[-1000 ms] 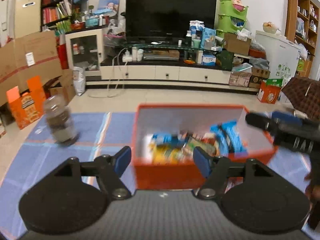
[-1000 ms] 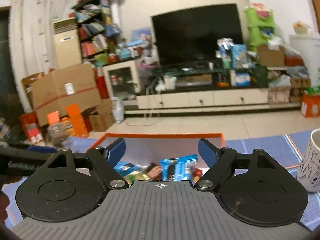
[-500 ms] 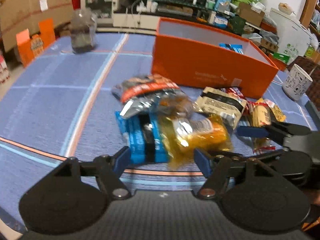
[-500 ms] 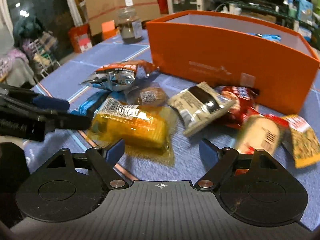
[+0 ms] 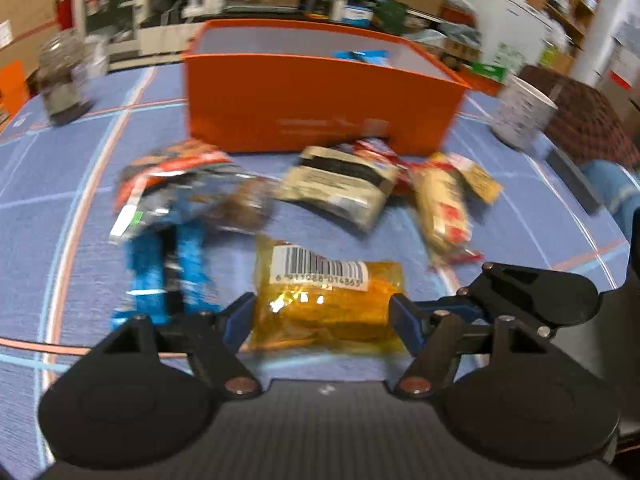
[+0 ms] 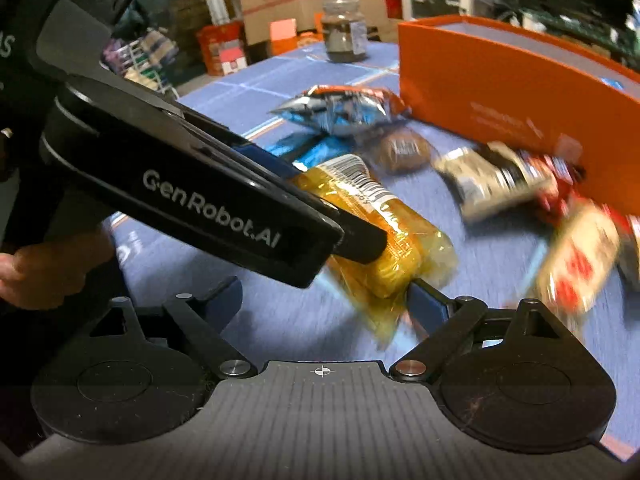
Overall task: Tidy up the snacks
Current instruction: 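Grasp the yellow bread bag with the left tool while the right grasps the red-lettered bread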
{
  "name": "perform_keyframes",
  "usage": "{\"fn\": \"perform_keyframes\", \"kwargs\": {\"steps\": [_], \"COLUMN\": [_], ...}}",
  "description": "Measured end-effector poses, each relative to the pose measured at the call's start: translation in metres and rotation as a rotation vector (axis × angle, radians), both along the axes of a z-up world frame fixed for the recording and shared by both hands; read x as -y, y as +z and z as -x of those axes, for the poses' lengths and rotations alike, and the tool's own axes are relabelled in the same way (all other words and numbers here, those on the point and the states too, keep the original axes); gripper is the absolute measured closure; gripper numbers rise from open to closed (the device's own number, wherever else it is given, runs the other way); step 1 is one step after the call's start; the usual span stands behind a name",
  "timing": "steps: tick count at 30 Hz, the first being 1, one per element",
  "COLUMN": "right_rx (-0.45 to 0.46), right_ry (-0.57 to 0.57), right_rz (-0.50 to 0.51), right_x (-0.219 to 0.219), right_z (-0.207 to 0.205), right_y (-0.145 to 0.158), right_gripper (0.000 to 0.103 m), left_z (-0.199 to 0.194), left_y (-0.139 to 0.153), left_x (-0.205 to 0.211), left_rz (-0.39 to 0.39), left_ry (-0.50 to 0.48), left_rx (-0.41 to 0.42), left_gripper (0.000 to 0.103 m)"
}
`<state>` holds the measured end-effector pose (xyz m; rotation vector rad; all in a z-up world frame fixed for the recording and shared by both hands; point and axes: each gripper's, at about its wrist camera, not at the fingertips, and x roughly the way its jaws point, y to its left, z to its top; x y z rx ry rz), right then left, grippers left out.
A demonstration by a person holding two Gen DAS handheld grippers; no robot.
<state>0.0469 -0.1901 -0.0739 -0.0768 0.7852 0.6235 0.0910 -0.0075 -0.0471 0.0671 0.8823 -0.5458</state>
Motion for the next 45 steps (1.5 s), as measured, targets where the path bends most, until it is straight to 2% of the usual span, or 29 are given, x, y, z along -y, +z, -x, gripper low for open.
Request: {"fn": "perform_keyframes", "kwargs": {"steps": [2, 6, 8, 10, 12, 15, 19, 22, 25, 28, 29, 31, 33, 34, 35, 38, 41, 43, 45], "right_rx": [-0.018, -0.073, -0.070, -0.012, 0.040, 0.079, 0.059, 0.020, -0.005, -0.017, -0.009, 0.010, 0.026, 0.033, 0.034, 0.047, 0.045, 0.032, 0.027], "right_ry": [-0.027, -0.019, -0.002, -0.020, -0.064, -0.180, -0.373, -0.448, -0.476, -0.481, -0.478, -0.464, -0.459, -0.461, -0.462, -0.476, -0.478, -0.484, -0.482], "right_rz": [-0.013, -0.100, -0.109, -0.063, -0.040, -0.004, 0.010, -0.021, -0.074, -0.085, -0.071, -0.016, 0.026, 0.044, 0.059, 0.100, 0.084, 0.067, 0.035], "right_x": [0.009, 0.025, 0.027, 0.029, 0.041, 0.065, 0.101, 0.110, 0.113, 0.110, 0.104, 0.096, 0.093, 0.095, 0.094, 0.105, 0.116, 0.118, 0.117], "right_z": [0.016, 0.046, 0.053, 0.052, 0.048, 0.033, 0.001, -0.022, -0.042, -0.060, -0.061, -0.068, -0.067, -0.064, -0.065, -0.050, -0.040, -0.038, -0.040], "right_y": [-0.001, 0.001, 0.006, 0.016, 0.027, 0.033, 0.020, 0.008, 0.000, -0.003, -0.004, -0.004, -0.005, -0.005, -0.006, -0.005, -0.005, -0.004, -0.002], "right_gripper": [0.018, 0.019, 0.019, 0.019, 0.018, 0.017, 0.017, 0.022, 0.026, 0.030, 0.032, 0.037, 0.053, 0.056, 0.058, 0.058, 0.057, 0.052, 0.042], "left_z": [0.010, 0.012, 0.001, -0.005, -0.008, -0.008, 0.000, 0.010, 0.019, 0.026, 0.026, 0.022, 0.017, 0.015, 0.013, 0.010, 0.003, 0.002, 0.004], "left_y": [0.000, 0.011, 0.022, 0.033, 0.040, 0.033, 0.016, 0.008, 0.004, 0.000, -0.003, -0.008, -0.012, -0.014, -0.014, -0.010, -0.006, -0.001, 0.004], "left_x": [0.013, 0.048, 0.057, 0.052, 0.038, 0.015, 0.004, 0.005, 0.009, 0.021, 0.025, 0.033, 0.039, 0.041, 0.043, 0.038, 0.025, 0.019, 0.018], "left_rz": [-0.008, -0.083, -0.113, -0.108, -0.097, -0.063, 0.045, 0.114, 0.149, 0.093, 0.064, 0.054, 0.036, 0.015, -0.013, -0.057, -0.117, -0.138, -0.124], "left_ry": [-0.058, -0.111, -0.082, -0.035, 0.045, 0.140, 0.218, 0.311, 0.338, 0.315, 0.302, 0.277, 0.260, 0.249, 0.239, 0.237, 0.245, 0.225, 0.210], "left_rx": [0.027, 0.161, 0.181, 0.194, 0.167, 0.051, -0.085, -0.121, -0.126, -0.093, -0.084, -0.084, -0.080, -0.072, -0.059, -0.038, -0.005, 0.016, 0.031], "left_gripper": [0.028, 0.028, 0.028, 0.027, 0.026, 0.025, 0.025, 0.025, 0.025, 0.025, 0.025, 0.024, 0.024, 0.018, 0.021, 0.023, 0.022, 0.017, 0.010]}}
